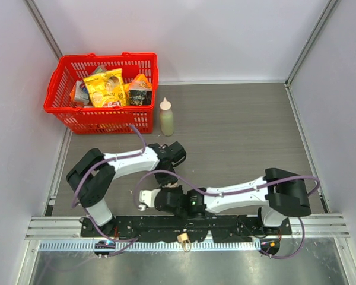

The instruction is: Put away the umbrella

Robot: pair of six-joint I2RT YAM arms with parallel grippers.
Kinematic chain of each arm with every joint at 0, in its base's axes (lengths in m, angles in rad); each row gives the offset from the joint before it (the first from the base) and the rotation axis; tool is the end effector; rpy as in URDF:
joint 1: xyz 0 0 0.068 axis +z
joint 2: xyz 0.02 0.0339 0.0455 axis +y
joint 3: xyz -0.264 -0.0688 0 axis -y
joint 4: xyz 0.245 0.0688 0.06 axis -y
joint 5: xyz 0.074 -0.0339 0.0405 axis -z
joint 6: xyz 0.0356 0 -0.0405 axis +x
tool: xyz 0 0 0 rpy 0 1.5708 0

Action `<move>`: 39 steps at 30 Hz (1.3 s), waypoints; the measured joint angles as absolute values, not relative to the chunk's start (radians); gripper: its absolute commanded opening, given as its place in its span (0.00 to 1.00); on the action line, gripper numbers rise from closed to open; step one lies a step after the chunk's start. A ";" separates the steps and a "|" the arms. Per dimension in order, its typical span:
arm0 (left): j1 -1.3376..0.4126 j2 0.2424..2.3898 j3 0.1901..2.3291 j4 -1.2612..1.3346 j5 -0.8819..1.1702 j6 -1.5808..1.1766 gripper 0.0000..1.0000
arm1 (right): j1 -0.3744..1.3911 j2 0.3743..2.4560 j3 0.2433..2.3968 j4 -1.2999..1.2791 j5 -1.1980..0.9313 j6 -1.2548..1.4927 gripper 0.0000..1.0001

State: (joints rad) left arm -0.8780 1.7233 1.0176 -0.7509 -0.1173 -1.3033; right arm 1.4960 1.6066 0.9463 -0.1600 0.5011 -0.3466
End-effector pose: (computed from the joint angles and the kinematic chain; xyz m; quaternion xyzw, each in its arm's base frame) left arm 0.1935 -0.2266 0.1526 -0.2136 0.9735 -0.0235 0.0782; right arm 0.0418 0.3293 0.1975 -0.6629 0.6175 -0.0006 0.4234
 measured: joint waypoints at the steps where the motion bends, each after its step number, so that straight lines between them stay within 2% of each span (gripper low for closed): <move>1: -0.878 1.723 1.017 -0.751 -0.117 -1.304 0.00 | 1.503 1.627 0.967 -0.179 0.520 -0.364 0.01; 14: -0.889 1.771 1.067 -0.797 -0.124 -1.299 0.00 | 1.526 1.795 1.212 -0.509 0.574 -0.411 0.01; 23: -0.887 1.795 1.074 -0.796 -0.102 -1.224 0.00 | 1.533 1.894 1.318 -0.631 0.601 -0.442 0.03; 27: -0.881 1.795 1.073 -0.790 -0.091 -1.203 0.00 | 1.538 1.945 1.362 -0.688 0.615 -0.457 0.08; 30: -0.881 1.795 1.073 -0.789 -0.091 -1.194 0.00 | 1.545 1.984 1.391 -0.727 0.633 -0.463 0.18; 32: -0.882 1.795 1.075 -0.776 -0.091 -1.196 0.00 | 1.549 2.011 1.401 -0.700 0.596 -0.459 0.20; 34: -0.886 1.810 1.091 -0.737 -0.094 -1.196 0.00 | 1.552 2.085 1.387 -0.638 0.556 -0.459 0.21; 35: -0.889 1.814 1.096 -0.727 -0.095 -1.196 0.00 | 1.559 2.106 1.385 -0.653 0.616 -0.464 0.20; 37: -0.890 1.818 1.100 -0.699 -0.095 -1.198 0.00 | 1.569 2.100 1.367 -0.656 0.646 -0.467 0.10; 39: -0.890 1.818 1.100 -0.677 -0.096 -1.202 0.00 | 1.569 2.090 1.351 -0.641 0.638 -0.455 0.10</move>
